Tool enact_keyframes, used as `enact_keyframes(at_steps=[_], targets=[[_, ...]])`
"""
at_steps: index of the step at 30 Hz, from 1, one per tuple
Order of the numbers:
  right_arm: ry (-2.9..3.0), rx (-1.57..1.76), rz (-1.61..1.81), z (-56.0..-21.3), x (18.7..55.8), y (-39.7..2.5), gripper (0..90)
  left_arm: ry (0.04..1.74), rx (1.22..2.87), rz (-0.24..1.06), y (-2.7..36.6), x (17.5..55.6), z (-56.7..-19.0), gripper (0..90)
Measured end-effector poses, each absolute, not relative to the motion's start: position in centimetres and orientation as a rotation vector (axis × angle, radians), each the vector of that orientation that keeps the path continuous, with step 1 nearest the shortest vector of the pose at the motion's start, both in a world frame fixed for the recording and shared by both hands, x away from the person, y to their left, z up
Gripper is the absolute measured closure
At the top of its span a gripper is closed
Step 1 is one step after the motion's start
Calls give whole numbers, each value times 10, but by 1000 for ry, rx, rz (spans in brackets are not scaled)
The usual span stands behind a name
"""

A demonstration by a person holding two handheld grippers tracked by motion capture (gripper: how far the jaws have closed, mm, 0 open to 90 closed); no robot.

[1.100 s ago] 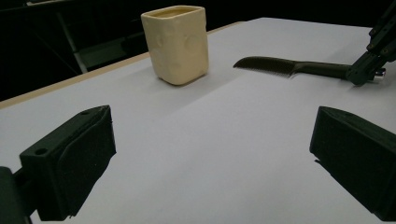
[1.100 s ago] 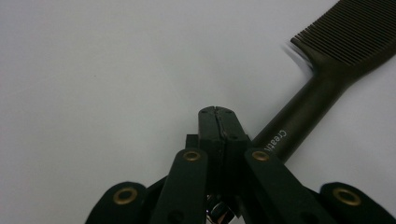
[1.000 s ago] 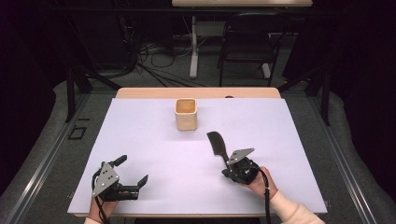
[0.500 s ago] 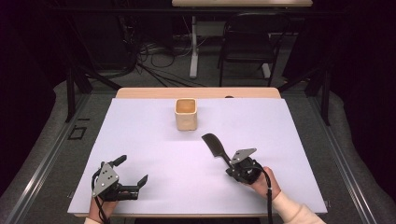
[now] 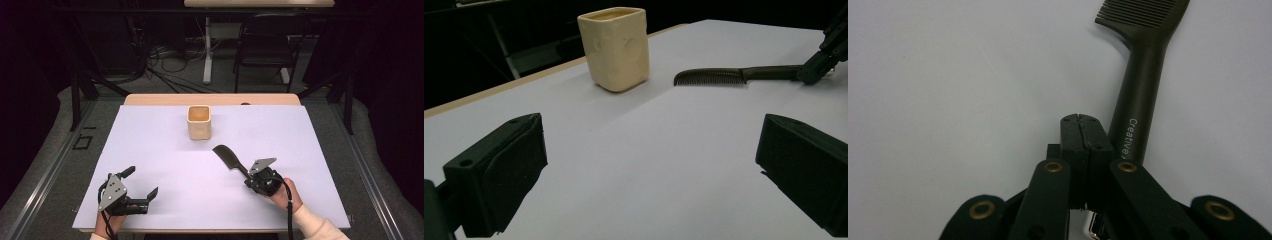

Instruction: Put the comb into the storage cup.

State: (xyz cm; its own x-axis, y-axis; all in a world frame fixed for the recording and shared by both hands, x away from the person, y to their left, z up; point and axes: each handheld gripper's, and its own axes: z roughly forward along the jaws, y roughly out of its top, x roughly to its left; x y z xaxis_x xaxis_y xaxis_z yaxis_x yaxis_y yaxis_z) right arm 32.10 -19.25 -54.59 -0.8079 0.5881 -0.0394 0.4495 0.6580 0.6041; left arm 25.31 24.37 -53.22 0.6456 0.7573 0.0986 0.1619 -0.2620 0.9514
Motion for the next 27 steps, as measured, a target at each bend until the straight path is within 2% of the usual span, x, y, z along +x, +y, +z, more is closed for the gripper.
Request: enact_keyframes(at_steps=[27], targets=[[2597,868,846,-545,326,-196,900,744,1773,680,245,253,-532,1]])
